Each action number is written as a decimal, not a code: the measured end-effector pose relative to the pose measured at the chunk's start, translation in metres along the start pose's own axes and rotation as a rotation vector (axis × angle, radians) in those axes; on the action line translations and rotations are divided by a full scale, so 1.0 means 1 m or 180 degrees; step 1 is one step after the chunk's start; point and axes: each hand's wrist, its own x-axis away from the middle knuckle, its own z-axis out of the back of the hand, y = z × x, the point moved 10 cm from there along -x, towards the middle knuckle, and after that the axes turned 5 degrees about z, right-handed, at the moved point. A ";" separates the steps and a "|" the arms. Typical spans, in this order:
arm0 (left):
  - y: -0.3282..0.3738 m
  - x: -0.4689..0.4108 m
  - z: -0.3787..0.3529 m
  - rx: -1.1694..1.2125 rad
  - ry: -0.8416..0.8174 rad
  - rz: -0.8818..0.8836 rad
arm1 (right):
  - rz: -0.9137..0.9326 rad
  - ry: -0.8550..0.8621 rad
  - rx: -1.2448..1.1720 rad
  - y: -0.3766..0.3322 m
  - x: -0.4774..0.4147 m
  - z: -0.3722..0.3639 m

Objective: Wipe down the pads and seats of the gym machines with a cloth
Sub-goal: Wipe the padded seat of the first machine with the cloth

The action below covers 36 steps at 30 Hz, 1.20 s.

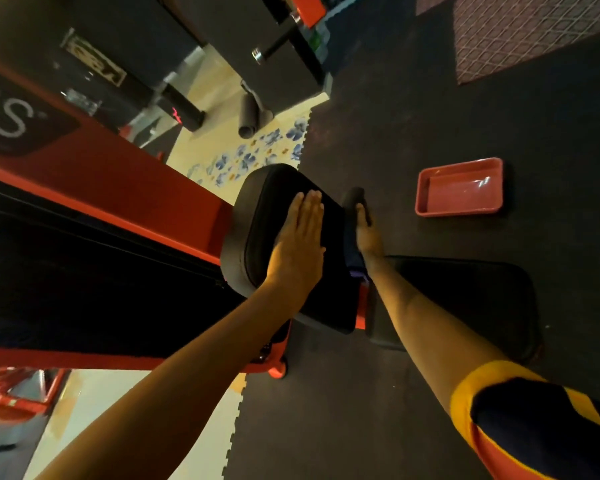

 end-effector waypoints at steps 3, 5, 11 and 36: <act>0.004 0.003 -0.003 -0.0049 -0.0059 -0.0042 | 0.0070 0.0128 -0.0037 -0.012 0.021 -0.013; 0.005 0.000 -0.004 -0.0123 -0.0038 -0.0066 | 0.0466 0.0273 -0.0032 -0.019 0.047 -0.022; 0.006 0.010 -0.003 -0.0057 -0.0130 -0.0151 | 0.0077 0.0375 0.0212 0.053 0.093 -0.003; 0.011 0.066 -0.007 -0.0222 0.0410 -0.0381 | 0.0354 0.2589 -0.0503 0.071 0.233 -0.021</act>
